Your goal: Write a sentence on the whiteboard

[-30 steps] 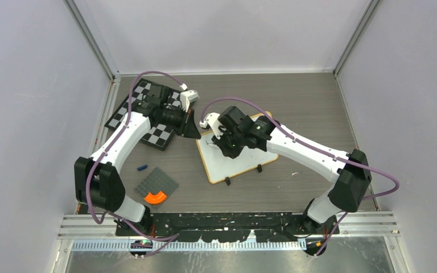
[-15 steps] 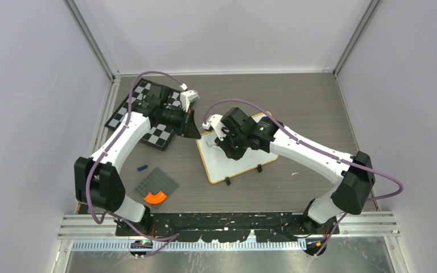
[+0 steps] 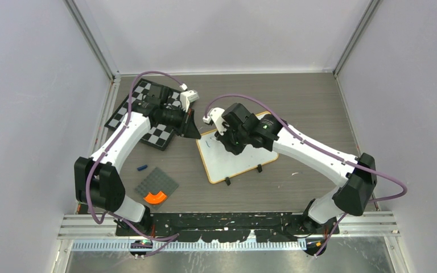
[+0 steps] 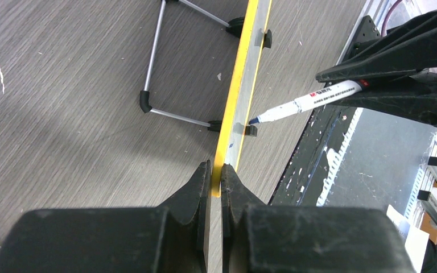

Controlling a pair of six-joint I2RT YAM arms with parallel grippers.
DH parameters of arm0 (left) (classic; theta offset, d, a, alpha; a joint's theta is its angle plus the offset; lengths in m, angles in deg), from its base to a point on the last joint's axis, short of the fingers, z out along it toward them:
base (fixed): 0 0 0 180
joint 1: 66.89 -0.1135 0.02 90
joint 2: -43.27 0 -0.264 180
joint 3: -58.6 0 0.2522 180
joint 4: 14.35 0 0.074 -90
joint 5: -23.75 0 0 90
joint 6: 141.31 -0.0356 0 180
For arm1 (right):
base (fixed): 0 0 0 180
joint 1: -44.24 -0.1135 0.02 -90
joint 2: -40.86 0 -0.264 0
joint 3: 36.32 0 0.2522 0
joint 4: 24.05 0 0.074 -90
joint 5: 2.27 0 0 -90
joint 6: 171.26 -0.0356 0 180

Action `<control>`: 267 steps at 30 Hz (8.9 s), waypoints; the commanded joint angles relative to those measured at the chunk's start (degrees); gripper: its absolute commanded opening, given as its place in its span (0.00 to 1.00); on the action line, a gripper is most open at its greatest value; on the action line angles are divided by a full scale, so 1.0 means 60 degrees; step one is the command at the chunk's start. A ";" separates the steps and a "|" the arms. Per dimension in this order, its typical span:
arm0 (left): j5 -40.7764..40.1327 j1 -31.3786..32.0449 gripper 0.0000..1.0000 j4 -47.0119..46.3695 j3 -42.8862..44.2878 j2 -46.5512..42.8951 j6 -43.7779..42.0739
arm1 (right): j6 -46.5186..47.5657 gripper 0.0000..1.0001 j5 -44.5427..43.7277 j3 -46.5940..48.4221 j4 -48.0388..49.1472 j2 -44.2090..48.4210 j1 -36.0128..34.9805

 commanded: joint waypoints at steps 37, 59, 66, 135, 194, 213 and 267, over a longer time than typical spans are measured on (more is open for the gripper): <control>-0.0062 -0.0003 0.00 -0.0250 -0.0035 -0.0180 -0.0092 | -0.0009 0.00 -0.0005 0.0108 -0.0122 -0.0548 -0.0174; -0.0077 -0.0002 0.00 -0.0249 -0.0034 -0.0139 -0.0058 | -0.0142 0.00 -0.0380 0.0690 0.0061 -0.0185 0.0311; -0.0077 0.0005 0.00 -0.0261 -0.0037 -0.0181 -0.0075 | -0.0142 0.00 -0.0270 0.0747 0.0024 -0.0184 0.0367; -0.0117 0.0006 0.00 -0.0248 -0.0102 -0.0159 -0.0130 | 0.0023 0.00 0.0035 0.0150 -0.0363 0.0055 0.0172; -0.0142 0.0006 0.00 -0.0222 -0.0134 -0.0091 -0.0177 | 0.0317 0.00 -0.0656 0.0038 -0.0381 -0.0117 0.0295; -0.0165 0.0006 0.00 -0.0220 -0.0149 -0.0081 -0.0218 | 0.0250 0.00 -0.0243 0.0331 -0.0446 -0.0583 0.0267; -0.0180 0.0012 0.00 -0.0176 -0.0116 -0.0080 -0.0207 | 0.0269 0.00 0.0103 -0.0527 -0.0814 -0.0023 0.0526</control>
